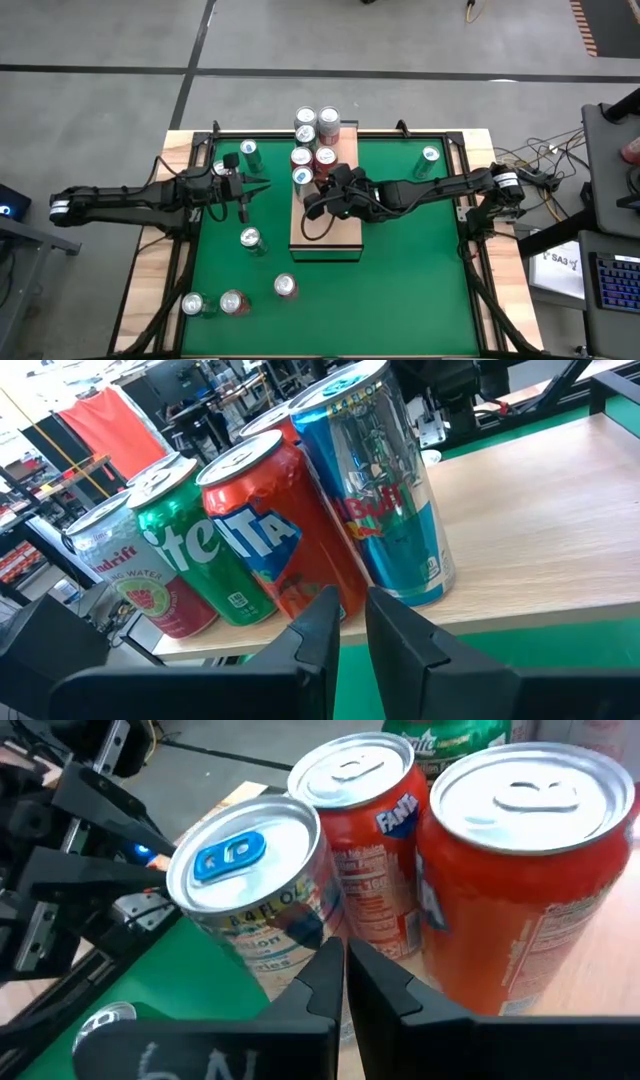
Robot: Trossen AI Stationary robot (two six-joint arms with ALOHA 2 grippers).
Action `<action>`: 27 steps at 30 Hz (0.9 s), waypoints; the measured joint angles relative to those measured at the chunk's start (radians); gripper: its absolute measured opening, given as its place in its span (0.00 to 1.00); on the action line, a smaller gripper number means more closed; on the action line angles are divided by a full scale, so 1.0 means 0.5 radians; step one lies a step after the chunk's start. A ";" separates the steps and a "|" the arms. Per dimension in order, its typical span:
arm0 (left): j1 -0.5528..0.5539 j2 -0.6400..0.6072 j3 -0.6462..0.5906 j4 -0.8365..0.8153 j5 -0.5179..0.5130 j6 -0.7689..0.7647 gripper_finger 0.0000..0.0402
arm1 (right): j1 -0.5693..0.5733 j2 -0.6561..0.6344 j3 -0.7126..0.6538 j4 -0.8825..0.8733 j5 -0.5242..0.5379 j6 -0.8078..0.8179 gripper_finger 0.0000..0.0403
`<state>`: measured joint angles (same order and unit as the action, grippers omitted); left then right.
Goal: Place canned beverage on shelf
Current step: Adjust the cans on the shelf
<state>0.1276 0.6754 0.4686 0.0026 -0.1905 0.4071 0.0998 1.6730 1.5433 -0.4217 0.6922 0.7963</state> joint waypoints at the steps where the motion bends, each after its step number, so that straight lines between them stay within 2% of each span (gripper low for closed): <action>1: 0.001 0.000 0.000 0.001 0.000 -0.001 0.09 | -0.003 0.000 0.000 -0.003 0.018 -0.007 0.02; 5: 0.000 0.004 0.000 0.014 0.009 -0.011 0.09 | -0.003 0.031 0.000 -0.013 0.038 -0.020 0.02; 13: -0.001 0.096 0.001 0.249 0.247 -0.161 0.09 | -0.003 0.087 -0.002 0.007 0.032 -0.023 0.02; 27: 0.000 0.307 0.001 0.439 0.249 -0.213 0.09 | -0.007 0.084 -0.002 0.018 0.036 -0.028 0.02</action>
<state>0.1276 0.8288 0.4690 0.2223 -0.0658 0.3008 0.0960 1.7149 1.5425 -0.4126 0.7101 0.7822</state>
